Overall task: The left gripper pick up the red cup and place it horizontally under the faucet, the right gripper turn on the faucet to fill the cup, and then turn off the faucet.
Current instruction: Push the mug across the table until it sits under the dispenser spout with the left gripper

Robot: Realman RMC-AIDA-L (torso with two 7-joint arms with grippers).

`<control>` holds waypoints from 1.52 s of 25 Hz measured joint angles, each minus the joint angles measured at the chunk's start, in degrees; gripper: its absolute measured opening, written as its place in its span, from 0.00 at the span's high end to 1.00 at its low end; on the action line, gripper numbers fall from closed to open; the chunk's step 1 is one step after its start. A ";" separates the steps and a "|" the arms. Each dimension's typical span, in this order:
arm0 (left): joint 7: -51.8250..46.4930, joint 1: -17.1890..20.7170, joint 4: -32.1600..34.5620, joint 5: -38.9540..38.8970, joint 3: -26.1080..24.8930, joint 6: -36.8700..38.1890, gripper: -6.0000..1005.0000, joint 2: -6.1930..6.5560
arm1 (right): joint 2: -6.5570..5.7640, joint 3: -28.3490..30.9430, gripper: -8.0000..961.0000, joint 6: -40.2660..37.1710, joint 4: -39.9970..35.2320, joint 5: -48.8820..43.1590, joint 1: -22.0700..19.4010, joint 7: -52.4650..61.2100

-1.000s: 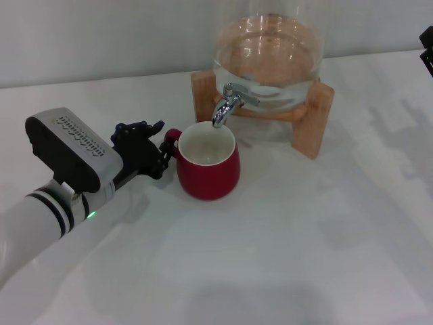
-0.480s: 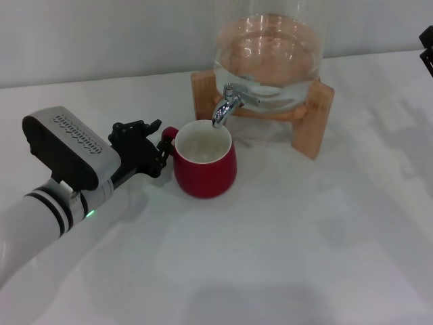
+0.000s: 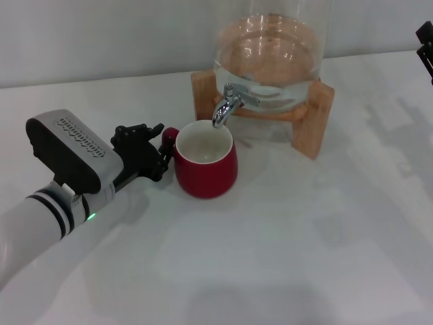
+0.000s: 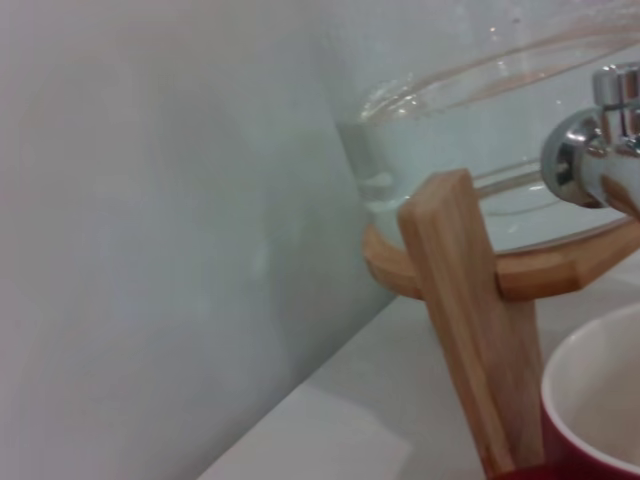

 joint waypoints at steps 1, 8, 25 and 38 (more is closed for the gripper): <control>0.00 -0.04 0.01 0.00 0.18 0.00 0.71 0.00 | 0.00 0.00 0.25 0.00 0.00 0.00 0.00 0.00; -0.09 -0.44 0.13 0.06 1.42 0.00 0.71 -0.05 | -0.03 0.00 0.25 0.00 0.00 0.00 -0.01 0.00; 0.45 -0.35 0.23 0.25 1.86 0.02 0.71 -0.04 | -0.09 0.00 0.24 0.00 -0.09 0.00 0.09 0.00; 0.52 -0.04 0.37 0.19 1.67 0.02 0.71 0.00 | -0.09 0.00 0.25 -0.08 -0.09 0.00 0.16 0.00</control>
